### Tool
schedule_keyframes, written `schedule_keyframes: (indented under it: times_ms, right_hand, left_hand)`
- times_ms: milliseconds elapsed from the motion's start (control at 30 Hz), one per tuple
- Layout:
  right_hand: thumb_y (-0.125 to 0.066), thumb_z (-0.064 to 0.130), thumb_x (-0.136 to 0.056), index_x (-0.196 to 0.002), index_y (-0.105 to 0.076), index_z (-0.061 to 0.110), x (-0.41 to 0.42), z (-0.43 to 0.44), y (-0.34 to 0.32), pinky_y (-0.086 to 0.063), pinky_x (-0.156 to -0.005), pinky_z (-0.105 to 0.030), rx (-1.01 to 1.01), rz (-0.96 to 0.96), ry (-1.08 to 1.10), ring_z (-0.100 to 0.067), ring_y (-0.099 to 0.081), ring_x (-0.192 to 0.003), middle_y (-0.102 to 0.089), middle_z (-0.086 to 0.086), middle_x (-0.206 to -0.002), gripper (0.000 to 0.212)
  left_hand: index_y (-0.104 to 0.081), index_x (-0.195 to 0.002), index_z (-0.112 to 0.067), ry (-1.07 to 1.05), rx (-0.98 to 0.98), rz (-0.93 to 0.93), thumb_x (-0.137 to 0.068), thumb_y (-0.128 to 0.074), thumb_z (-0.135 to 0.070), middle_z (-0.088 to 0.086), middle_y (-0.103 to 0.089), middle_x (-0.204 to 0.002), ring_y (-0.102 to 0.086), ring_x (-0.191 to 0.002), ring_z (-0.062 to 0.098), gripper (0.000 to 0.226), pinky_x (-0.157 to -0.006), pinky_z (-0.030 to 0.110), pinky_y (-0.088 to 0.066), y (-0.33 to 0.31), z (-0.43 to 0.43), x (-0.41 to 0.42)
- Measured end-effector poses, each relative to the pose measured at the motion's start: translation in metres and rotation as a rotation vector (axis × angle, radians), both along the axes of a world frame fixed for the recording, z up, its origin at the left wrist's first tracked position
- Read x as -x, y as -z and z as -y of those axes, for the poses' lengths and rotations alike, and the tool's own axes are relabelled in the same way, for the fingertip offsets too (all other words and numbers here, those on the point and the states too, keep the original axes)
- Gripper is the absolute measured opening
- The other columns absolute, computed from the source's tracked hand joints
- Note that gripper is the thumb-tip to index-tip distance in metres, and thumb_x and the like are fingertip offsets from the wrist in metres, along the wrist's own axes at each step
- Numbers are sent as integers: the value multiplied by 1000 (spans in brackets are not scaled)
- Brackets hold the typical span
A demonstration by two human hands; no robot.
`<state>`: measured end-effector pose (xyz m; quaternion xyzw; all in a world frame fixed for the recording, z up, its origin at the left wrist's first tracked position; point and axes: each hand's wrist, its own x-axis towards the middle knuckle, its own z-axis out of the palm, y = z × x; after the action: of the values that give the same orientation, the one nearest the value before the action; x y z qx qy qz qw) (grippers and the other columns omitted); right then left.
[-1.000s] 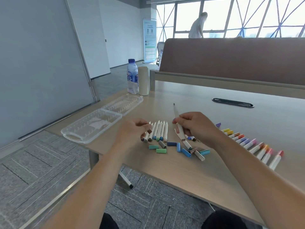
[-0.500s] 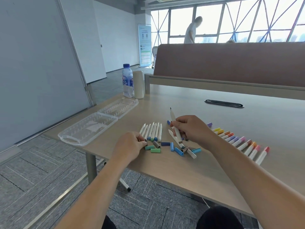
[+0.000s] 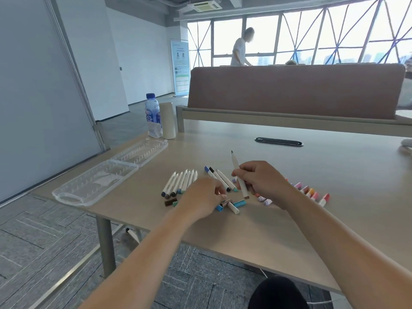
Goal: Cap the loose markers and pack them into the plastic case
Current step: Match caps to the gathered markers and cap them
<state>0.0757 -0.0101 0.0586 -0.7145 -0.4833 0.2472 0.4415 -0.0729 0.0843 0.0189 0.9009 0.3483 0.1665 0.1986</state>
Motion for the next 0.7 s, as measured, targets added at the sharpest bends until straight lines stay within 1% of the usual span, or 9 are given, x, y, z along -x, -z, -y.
schedule_keyframes:
  times_ms: [67, 167, 233, 333, 433, 500, 533, 600, 700]
  right_hand:
    - [-57, 18, -99, -99, -74, 5, -3, 3, 0, -41, -46, -10, 1, 18, -4, -2, -59, -52, -74, -17, -94, 21]
    - [-57, 18, -98, -96, -74, 8, -7, 4, 2, -46, -52, -12, -12, 7, -20, -10, -66, -63, -75, -15, -94, 20]
    - [-57, 17, -98, -95, -73, 5, -8, 5, 1, -43, -50, -11, -16, 6, -27, -4, -62, -53, -75, -16, -93, 20]
    - [-56, 15, -99, -95, -72, 1, -9, 6, 0, -39, -45, -8, -21, 5, -36, 1, -52, -40, -72, -17, -85, 21]
    - [-57, 16, -98, -96, -72, 0, -9, 3, 2, -44, -49, -10, -20, -5, -39, -4, -60, -52, -73, -18, -85, 22]
    - [-59, 17, -97, -96, -72, -1, -10, 1, 3, -49, -54, -12, -19, -7, -36, -12, -65, -65, -74, -19, -91, 22]
    - [-59, 17, -97, -96, -72, -1, -9, 1, 2, -48, -54, -12, -19, -7, -35, -13, -65, -66, -74, -19, -91, 23]
    - [-59, 19, -97, -96, -72, -2, -7, 0, 1, -47, -53, -12, -17, 13, -36, -13, -63, -65, -74, -18, -89, 25]
    - [-58, 21, -97, -94, -72, 0, -5, -2, 0, -41, -48, -9, -16, 60, -37, -3, -56, -50, -74, -15, -86, 25]
  left_hand:
    - [-72, -91, -24, 26, -73, -64, -90, -64, -25, -5, -64, -89, -59, -84, 15, 7, -70, 27, -43, 0, 3, -8]
    - [-72, -95, -25, 64, -168, -130, -91, -60, -22, -3, -63, -101, -56, -96, 15, 13, -77, 26, -42, 2, 4, -14]
    - [-73, -98, -22, 80, -214, -162, -91, -59, -21, 0, -64, -106, -54, -104, 17, 16, -83, 26, -42, 4, 4, -17]
    - [-72, -97, -15, 65, -265, -216, -91, -58, -20, 6, -64, -107, -55, -108, 22, 16, -90, 33, -47, 7, 7, -21]
    - [-71, -100, -12, 52, -295, -233, -92, -60, -25, 8, -63, -109, -56, -107, 24, 18, -89, 34, -48, 8, 7, -23]
    - [-72, -100, -12, 51, -292, -236, -93, -62, -28, 9, -61, -112, -56, -107, 24, 21, -89, 32, -48, 8, 5, -24]
    - [-72, -100, -11, 55, -285, -236, -93, -62, -29, 9, -60, -113, -56, -107, 23, 21, -89, 32, -47, 7, 5, -24]
    - [-72, -97, -11, 63, -246, -193, -93, -62, -27, 8, -60, -112, -55, -106, 22, 20, -88, 31, -46, 6, 5, -22]
    - [-72, -94, -11, 5, -45, -36, -92, -61, -23, 7, -66, -101, -61, -94, 21, 17, -82, 35, -49, -1, 3, -14]
